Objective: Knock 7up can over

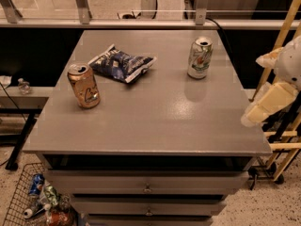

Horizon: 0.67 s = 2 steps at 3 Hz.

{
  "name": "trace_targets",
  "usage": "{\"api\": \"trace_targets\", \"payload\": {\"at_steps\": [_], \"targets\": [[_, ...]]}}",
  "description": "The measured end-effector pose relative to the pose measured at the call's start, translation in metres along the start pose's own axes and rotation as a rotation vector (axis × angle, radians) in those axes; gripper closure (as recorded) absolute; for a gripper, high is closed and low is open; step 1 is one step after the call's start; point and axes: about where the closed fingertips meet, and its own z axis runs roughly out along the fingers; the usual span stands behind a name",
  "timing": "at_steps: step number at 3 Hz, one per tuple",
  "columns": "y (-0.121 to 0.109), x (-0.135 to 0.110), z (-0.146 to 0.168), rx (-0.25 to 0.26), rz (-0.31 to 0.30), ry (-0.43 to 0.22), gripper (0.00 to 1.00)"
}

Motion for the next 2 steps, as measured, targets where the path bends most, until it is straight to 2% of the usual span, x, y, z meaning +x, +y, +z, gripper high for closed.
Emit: {"api": "trace_targets", "payload": {"at_steps": [1,2], "targets": [[-0.019,0.015,0.040,0.026,0.137,-0.152,0.00],[-0.038,0.008,0.038,0.096,0.154,-0.194,0.00]]}}
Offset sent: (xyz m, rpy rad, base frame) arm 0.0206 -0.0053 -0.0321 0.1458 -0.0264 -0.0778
